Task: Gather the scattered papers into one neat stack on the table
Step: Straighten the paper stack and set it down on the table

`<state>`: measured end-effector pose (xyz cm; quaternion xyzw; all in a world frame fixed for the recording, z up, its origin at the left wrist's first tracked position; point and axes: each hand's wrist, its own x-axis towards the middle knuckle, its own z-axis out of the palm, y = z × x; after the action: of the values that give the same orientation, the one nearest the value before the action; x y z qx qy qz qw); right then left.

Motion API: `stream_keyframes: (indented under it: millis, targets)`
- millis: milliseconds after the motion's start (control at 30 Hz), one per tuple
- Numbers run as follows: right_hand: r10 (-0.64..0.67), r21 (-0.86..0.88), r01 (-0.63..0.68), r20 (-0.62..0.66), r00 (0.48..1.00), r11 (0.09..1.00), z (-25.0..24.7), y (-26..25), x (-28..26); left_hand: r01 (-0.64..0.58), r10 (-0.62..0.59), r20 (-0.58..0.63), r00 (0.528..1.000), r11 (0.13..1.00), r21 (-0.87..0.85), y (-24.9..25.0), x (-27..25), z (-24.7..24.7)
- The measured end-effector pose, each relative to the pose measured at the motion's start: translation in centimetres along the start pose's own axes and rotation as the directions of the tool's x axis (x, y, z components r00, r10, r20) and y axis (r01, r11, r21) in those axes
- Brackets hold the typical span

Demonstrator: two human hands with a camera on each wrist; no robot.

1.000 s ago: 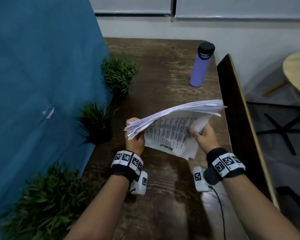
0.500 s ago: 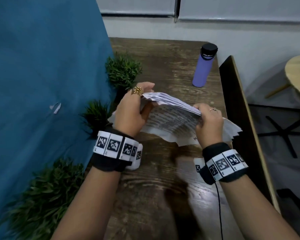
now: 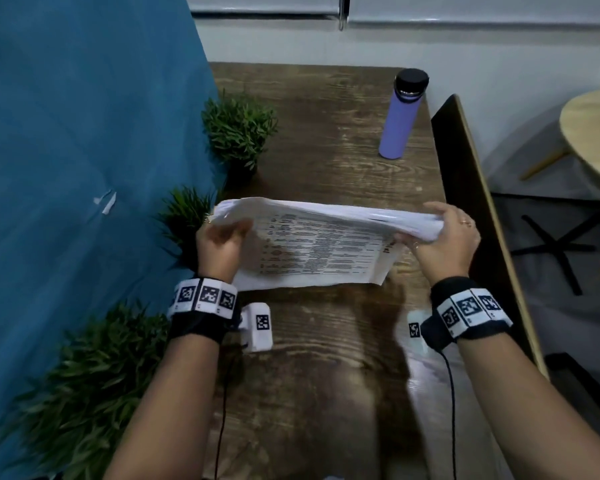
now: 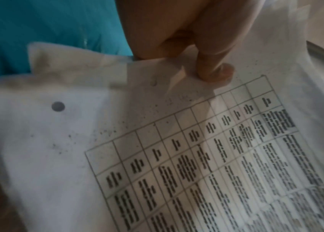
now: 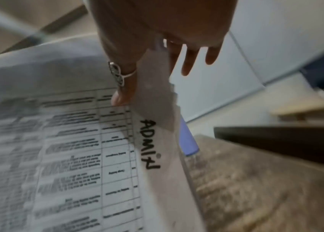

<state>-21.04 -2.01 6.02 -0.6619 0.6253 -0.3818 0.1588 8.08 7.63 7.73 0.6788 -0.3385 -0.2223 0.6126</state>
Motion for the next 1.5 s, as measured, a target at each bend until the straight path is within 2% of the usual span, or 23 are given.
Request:
stream_keyframes:
  millis: [33,67,100,133,200,267,400,500,567,733,833,900,967,1133,1200,1300,1500]
  targets:
    - [0.086,0.204,-0.092,0.038,0.996,0.975,0.1,0.2,-0.2,0.031,-0.031,-0.021,0.999,0.999,0.008,-0.5,0.2,-0.4]
    - [0.142,0.399,-0.171,0.100,0.985,0.901,0.4,0.4,-0.4,0.056,-0.056,-0.036,0.998,0.998,0.005,-0.9,0.4,-0.6]
    - [0.174,0.517,-0.235,0.165,0.971,0.823,0.7,0.5,-0.7,0.080,-0.080,-0.043,0.996,0.997,-0.002,-1.2,0.4,-0.7]
    - [0.197,0.575,-0.295,0.228,0.954,0.763,1.2,0.6,-0.8,0.097,-0.097,-0.041,0.994,0.995,-0.005,-1.3,0.3,-0.7]
    - [0.207,0.605,-0.363,0.314,0.927,0.709,1.6,0.4,-0.8,0.105,-0.106,-0.030,0.994,0.994,-0.023,-1.5,0.2,-0.5]
    - [0.195,0.637,-0.348,0.300,0.934,0.688,1.5,0.6,-0.2,0.096,-0.096,-0.015,0.995,0.995,-0.020,-1.4,0.0,-0.1]
    - [0.133,0.642,-0.304,0.301,0.944,0.704,0.7,2.5,0.8,0.108,-0.108,0.051,0.993,0.994,0.001,-2.6,-0.8,-0.2]
    - [0.165,0.615,-0.414,0.421,0.892,0.671,1.2,4.3,-0.3,0.160,-0.168,0.113,0.979,0.984,0.077,-4.7,-2.2,0.1]
    - [0.199,0.597,-0.463,0.454,0.868,0.656,1.9,4.9,-1.0,0.170,-0.175,0.115,0.978,0.984,0.054,-5.1,-3.1,1.1]
    - [0.219,0.626,-0.382,0.324,0.920,0.679,1.6,3.5,-0.6,0.130,-0.127,-0.092,0.988,0.991,0.030,-2.8,-2.7,3.2]
    - [0.171,0.649,-0.303,0.259,0.951,0.698,0.1,2.5,-0.1,0.042,-0.042,-0.112,0.993,0.999,-0.005,-1.8,-2.8,2.6]
    - [0.148,0.643,-0.285,0.260,0.954,0.711,-0.3,2.9,-0.5,0.040,-0.043,-0.073,0.996,0.998,-0.044,-2.1,-3.3,2.0]
    - [0.138,0.617,-0.316,0.319,0.938,0.720,0.1,3.7,-1.4,0.053,-0.054,-0.034,0.998,0.998,-0.039,-3.2,-3.7,1.6]
    - [0.127,0.567,-0.434,0.500,0.857,0.700,1.5,4.3,-2.9,0.098,-0.098,0.014,0.995,0.995,0.006,-5.3,-3.4,1.6]
    - [0.108,0.569,-0.439,0.521,0.847,0.695,1.9,3.9,-2.6,0.118,-0.118,0.024,0.993,0.993,0.005,-5.1,-2.7,1.8]
    - [0.138,0.599,-0.493,0.539,0.831,0.631,1.9,4.3,-1.6,0.116,-0.115,0.040,0.993,0.993,-0.021,-5.3,-1.7,1.6]
    - [0.137,0.601,-0.532,0.577,0.805,0.596,2.3,4.4,-0.5,0.248,-0.244,0.057,0.968,0.966,-0.073,-5.8,-1.2,2.2]
